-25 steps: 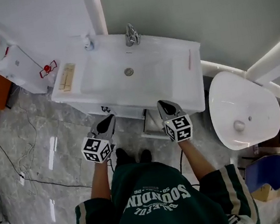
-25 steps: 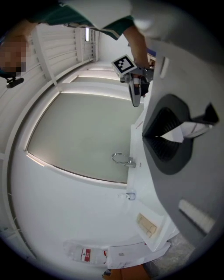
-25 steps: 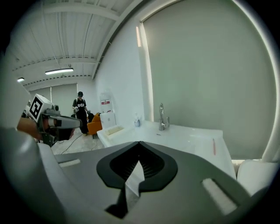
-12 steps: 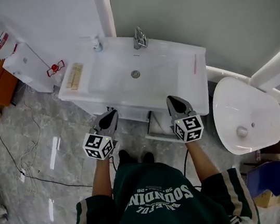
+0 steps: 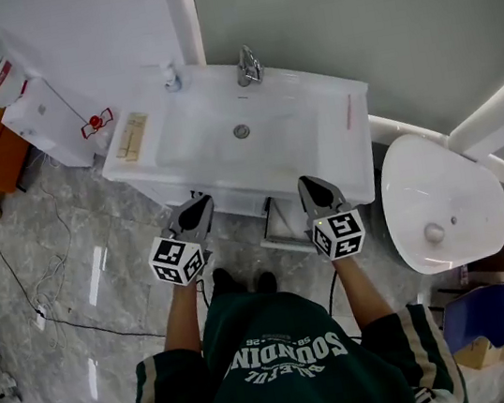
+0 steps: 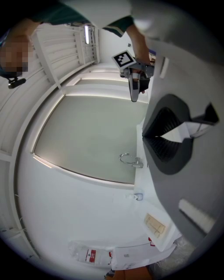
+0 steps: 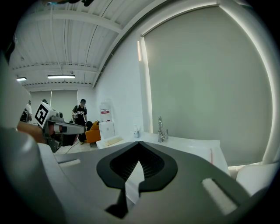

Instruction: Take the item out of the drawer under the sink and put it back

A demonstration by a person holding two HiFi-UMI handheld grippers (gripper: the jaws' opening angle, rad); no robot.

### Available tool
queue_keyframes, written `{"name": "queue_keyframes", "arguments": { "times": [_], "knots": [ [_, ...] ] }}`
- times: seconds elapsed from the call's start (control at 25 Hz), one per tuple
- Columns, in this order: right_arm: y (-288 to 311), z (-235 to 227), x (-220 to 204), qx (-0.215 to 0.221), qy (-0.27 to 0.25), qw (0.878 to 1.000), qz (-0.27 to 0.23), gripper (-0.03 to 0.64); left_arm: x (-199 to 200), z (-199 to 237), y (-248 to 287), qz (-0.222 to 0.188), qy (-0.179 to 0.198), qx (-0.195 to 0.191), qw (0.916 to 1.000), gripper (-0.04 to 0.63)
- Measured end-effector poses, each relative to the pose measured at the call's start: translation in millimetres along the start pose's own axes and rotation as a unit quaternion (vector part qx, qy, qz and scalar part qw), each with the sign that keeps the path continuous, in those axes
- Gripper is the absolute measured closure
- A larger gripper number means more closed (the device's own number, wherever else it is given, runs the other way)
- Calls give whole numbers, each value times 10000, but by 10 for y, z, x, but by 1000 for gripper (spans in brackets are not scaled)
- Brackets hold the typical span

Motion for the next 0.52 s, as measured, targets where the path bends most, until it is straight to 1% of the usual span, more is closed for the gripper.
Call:
{"name": "queue_keyframes", "arguments": {
  "times": [0.16,0.52],
  "knots": [
    [12,24,-17,39,-64,10000,21,615,1,-16,16,-7,-22,-35,10000,545],
    [-18,57,14,18,-24,10000,-45,615,-5,-4,4,7,-15,-69,10000,545]
  ]
}}
Point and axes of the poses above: the fingertips, and each gripper's own axes: y forward along the fingers, z to its left, x out of its top, the point moved 5 cm from there along -y, backward along the fingers, and after that the axes turned 10 degrees about z, right-handed, at the moved point
